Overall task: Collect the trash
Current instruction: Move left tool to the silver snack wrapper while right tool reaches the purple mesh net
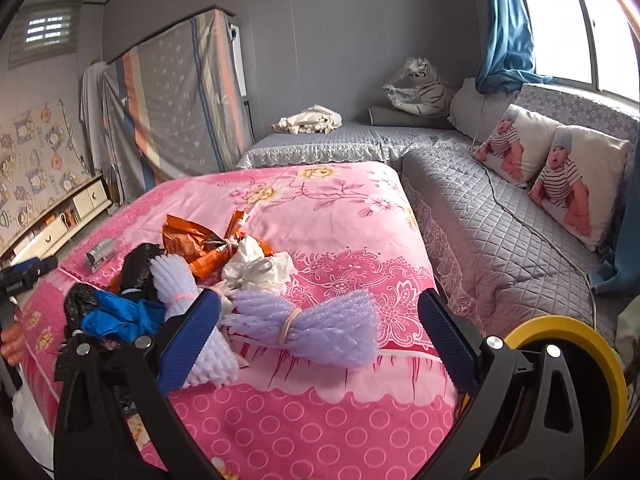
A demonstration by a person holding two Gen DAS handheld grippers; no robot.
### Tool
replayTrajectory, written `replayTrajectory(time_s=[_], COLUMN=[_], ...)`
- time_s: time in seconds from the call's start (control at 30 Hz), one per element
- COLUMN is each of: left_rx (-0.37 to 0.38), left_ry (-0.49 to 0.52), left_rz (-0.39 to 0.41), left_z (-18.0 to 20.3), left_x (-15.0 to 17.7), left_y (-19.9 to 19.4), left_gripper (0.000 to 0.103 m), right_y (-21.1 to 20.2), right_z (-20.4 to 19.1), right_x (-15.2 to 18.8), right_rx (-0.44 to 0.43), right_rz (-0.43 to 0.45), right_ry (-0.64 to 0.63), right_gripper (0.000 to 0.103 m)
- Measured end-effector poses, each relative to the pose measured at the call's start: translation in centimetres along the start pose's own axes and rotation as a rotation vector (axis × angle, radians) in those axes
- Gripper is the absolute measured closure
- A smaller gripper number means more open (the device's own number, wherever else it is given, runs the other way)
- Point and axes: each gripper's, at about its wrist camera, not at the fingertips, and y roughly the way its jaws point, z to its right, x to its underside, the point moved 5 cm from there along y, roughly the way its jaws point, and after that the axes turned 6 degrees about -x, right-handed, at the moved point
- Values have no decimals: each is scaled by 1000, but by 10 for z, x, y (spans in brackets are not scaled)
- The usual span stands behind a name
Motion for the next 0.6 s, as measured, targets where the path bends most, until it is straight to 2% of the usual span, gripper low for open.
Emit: replayTrajectory(time_s=[0.07,0.27,0.4,0.5,0.6], left_rx=[-15,-33,-1,-15,15], left_ry=[0,1,19,56,35], left_rz=[-20,-72,-109,-119,-146], left_z=[-6,-18,-19,-19,-21], left_x=[-9,-31,-40,-42,-41], left_y=[18,58,79,91,103], left_gripper=[8,8,8,8,8], right_y=[10,47,58,61,69], right_z=[2,3,6,15,26], right_x=[-1,-6,-2,0,4], right_rx=[23,-11,-14,2,-8], right_rz=[-20,-109,-150,-149,-173], right_ry=[-23,-48,-16,12,66], right_gripper=[8,8,8,8,8])
